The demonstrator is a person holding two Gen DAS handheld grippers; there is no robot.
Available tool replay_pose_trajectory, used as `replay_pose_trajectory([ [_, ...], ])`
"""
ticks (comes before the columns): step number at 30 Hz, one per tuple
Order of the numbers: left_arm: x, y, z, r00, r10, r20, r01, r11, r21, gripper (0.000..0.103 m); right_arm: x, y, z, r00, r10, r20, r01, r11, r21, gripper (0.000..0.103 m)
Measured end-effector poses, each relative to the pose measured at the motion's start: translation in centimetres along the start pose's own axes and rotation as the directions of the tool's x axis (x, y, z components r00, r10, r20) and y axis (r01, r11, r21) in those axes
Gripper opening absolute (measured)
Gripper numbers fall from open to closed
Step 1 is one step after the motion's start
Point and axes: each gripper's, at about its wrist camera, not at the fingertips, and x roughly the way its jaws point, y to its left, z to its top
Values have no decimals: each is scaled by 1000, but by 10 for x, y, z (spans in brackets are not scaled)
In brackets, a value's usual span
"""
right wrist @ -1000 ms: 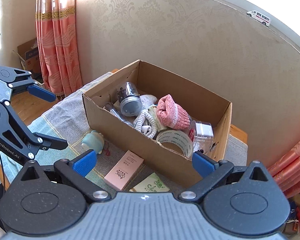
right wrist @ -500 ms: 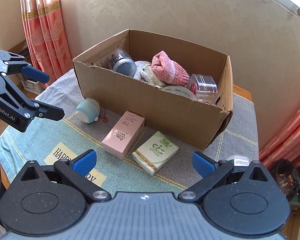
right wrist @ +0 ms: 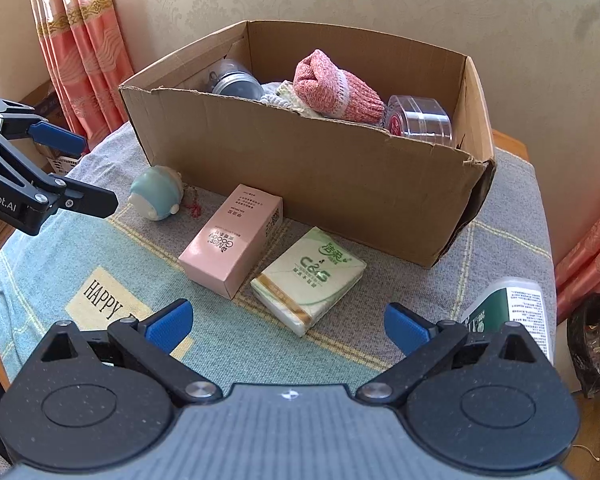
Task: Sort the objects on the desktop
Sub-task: 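Withdraw both tools toward the blue toy and C&S tissue pack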
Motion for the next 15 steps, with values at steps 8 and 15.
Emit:
replay_pose_trajectory([
  [8, 13, 2, 3, 1000, 13, -22, -13, 999, -36, 97, 28, -9, 2, 999, 3, -45, -5, 999, -35, 103],
  [15, 24, 1, 1, 999, 0, -52, -3, 999, -53, 97, 46, -11, 2, 997, 9, -70, -16, 995, -96, 103],
])
